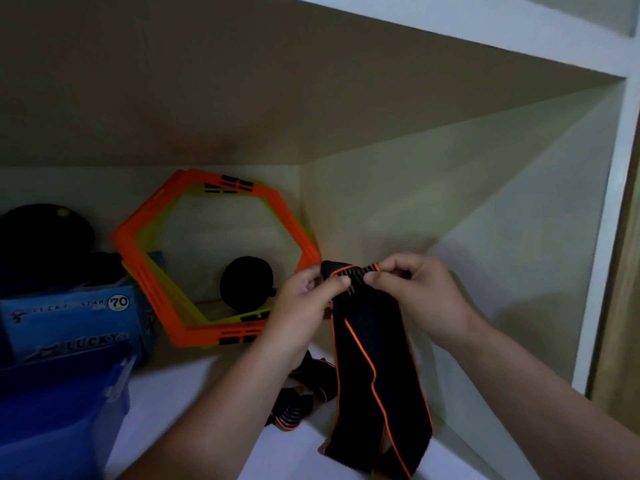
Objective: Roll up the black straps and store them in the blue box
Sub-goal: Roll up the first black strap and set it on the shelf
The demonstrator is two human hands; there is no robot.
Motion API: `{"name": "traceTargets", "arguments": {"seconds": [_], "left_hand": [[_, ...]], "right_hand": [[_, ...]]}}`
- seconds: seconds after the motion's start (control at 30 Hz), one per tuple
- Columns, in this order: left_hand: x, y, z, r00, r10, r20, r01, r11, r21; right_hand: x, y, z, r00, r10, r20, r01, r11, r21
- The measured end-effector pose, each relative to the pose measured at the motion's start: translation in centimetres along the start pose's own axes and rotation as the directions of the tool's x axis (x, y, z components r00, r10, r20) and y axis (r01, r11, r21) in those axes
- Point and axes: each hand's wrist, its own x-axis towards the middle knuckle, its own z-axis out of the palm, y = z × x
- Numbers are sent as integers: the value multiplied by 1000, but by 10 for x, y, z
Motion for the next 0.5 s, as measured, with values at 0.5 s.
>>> {"name": "traceTargets", "arguments": {"seconds": [0.5], "left_hand": [[2, 14, -15, 960, -266, -81, 256, 959, -119]], "right_hand": [[-15, -6, -10, 972, 227, -68, -153, 820, 552]]}}
